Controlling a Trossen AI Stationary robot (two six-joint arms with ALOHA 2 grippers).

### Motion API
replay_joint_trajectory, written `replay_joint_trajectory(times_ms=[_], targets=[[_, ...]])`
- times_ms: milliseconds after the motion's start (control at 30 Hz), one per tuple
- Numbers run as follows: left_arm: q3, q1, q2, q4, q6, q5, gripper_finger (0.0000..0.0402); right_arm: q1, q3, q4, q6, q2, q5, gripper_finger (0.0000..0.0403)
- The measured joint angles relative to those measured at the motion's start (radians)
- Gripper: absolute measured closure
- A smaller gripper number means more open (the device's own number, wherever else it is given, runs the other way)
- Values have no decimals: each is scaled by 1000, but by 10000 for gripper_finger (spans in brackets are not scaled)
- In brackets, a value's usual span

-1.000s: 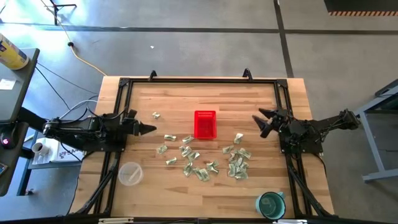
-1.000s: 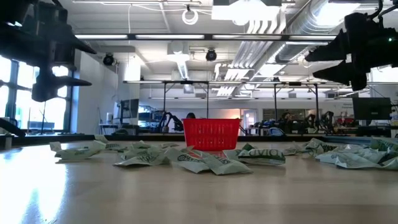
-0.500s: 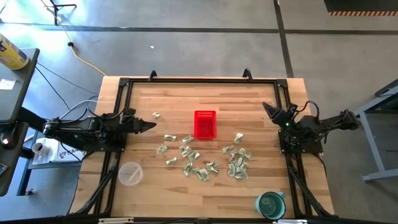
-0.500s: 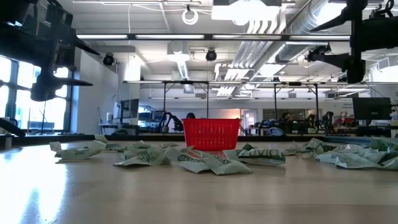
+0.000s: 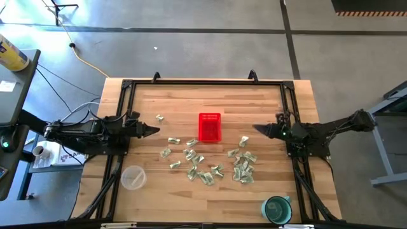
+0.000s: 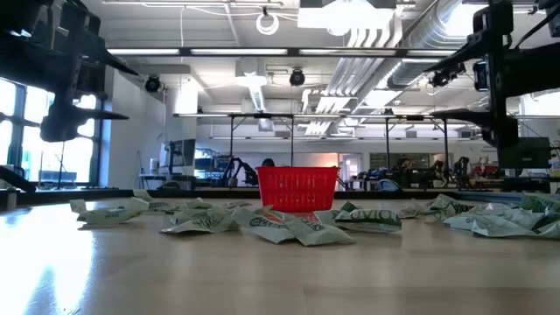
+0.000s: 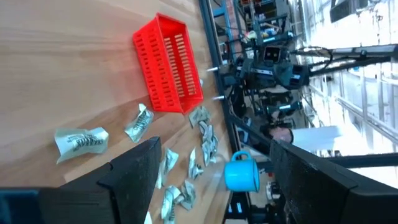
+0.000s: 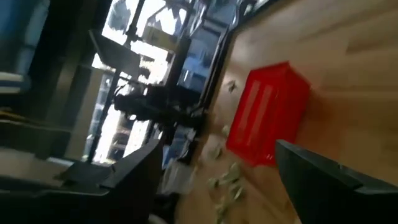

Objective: Pick and place items into bin
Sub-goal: Put the light green stevia packet into the red bin

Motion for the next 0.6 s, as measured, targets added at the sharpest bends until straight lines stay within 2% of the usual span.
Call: replay_joint_trajectory(times_ms=[100, 233, 333, 467, 600], targets=[[0, 0, 0, 0, 29, 17, 64, -52, 0, -15, 90, 61, -102, 103], [0, 0, 0, 0, 80, 19, 64, -140, 0, -160, 258, 148, -227, 103], [0, 0, 0, 0, 94, 18, 64, -199, 18, -221, 322, 212, -337, 103], [0, 0, 0, 0, 96, 18, 64, -254, 128, -417, 324, 304, -382, 114], [0, 0, 0, 0, 112, 17, 64, -286, 271, -665, 271, 427, -371, 154]])
